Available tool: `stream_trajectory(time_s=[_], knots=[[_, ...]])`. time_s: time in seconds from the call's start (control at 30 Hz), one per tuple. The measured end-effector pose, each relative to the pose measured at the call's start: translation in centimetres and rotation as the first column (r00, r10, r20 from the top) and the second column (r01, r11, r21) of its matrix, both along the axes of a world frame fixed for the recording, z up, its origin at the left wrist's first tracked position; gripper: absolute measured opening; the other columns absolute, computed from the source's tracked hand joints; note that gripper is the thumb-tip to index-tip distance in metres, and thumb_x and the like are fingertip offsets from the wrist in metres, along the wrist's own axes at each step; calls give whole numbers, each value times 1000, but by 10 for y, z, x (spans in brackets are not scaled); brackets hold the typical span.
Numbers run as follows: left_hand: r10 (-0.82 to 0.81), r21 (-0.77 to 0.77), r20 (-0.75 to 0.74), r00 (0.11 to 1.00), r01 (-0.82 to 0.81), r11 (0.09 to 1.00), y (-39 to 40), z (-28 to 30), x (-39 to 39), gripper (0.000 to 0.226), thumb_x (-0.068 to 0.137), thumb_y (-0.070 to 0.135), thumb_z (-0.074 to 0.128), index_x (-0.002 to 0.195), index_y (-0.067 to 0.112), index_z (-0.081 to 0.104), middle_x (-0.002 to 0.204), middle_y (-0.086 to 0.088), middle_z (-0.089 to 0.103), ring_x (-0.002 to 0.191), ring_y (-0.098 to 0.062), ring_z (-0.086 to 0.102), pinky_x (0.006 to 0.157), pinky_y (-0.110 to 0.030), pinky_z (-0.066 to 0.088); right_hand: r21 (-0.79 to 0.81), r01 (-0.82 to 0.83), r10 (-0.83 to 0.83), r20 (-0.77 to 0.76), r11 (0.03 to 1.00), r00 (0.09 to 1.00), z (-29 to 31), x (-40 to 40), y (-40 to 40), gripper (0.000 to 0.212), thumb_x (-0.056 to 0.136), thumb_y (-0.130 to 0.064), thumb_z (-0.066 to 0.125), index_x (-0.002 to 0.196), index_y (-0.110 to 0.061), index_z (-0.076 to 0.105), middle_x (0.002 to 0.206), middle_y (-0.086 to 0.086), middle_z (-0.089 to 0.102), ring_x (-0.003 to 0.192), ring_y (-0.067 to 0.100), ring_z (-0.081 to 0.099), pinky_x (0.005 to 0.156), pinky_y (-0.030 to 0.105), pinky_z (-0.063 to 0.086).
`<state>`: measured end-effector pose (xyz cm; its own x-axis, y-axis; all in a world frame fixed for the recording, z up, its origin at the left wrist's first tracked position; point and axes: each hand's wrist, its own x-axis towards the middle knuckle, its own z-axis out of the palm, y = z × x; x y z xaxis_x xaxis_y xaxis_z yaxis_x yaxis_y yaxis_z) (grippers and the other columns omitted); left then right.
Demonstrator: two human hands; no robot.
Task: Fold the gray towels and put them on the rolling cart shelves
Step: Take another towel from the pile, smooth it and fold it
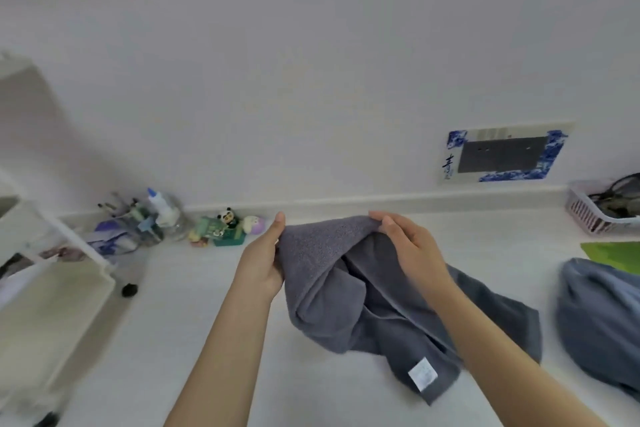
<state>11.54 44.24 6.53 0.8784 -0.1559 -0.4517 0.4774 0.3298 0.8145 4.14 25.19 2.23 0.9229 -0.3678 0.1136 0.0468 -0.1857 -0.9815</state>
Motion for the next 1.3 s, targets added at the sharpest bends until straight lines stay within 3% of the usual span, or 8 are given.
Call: stream_trajectory(time_s=[0.23,0.37,0.53,0.63,0.7,0.87,1.07,1.3], knots=[[-184,367,119,976,128,921,67,-67,1,73,86,38,65,147,22,28,141,-1,43,126,-20,48,103,-33,41,227,-52,82,-125,972,989,-23,27,58,24,98,-26,46,112,-24,66,112,-9,67,110,8,59,103,31,42],[-429,563,148,891,280,777,74,-115,-11,101,70,38,81,149,33,18,147,5,36,132,-14,40,105,-32,41,356,-25,81,-142,934,987,-22,36,73,23,99,-25,46,115,-22,62,111,-7,67,105,7,61,95,25,46],[-440,694,196,877,193,694,53,-148,-16,78,64,40,84,127,35,40,112,7,52,102,-10,54,84,-21,47,482,-27,80,-90,876,993,-6,43,69,26,99,-15,43,122,-11,56,112,2,64,103,9,61,93,25,47],[-400,723,243,883,110,682,41,-157,-11,28,72,36,79,84,24,56,82,3,60,77,-12,59,74,-25,49,325,-26,55,-80,945,995,-3,42,54,25,98,-19,49,120,-19,60,119,0,64,114,12,58,102,32,43],[-373,685,245,895,112,720,41,-151,-5,29,81,29,72,67,15,51,67,1,55,65,-11,52,63,-18,42,24,6,-4,-101,1000,995,3,39,37,27,95,-22,54,121,-27,59,115,-11,64,113,6,56,100,26,41],[-293,469,280,914,136,873,52,-103,20,29,85,20,68,64,13,49,60,0,47,58,-11,43,51,-18,35,-378,143,-186,-80,915,979,22,25,-7,22,85,-20,68,107,-23,68,92,-9,70,90,2,61,73,-1,37],[-460,503,405,790,228,834,60,-19,37,21,82,25,71,67,13,63,67,-3,56,66,-14,50,59,-25,38,-650,138,-162,24,747,987,46,6,-37,6,83,-17,70,77,-18,71,78,-6,61,86,17,52,70,17,29],[-613,540,351,708,381,750,77,73,35,19,72,28,66,64,11,64,58,1,63,52,-7,58,48,-15,45,-491,-219,128,-213,843,969,86,-18,-40,24,96,-24,47,74,-26,55,69,-9,57,68,10,50,67,31,39]])
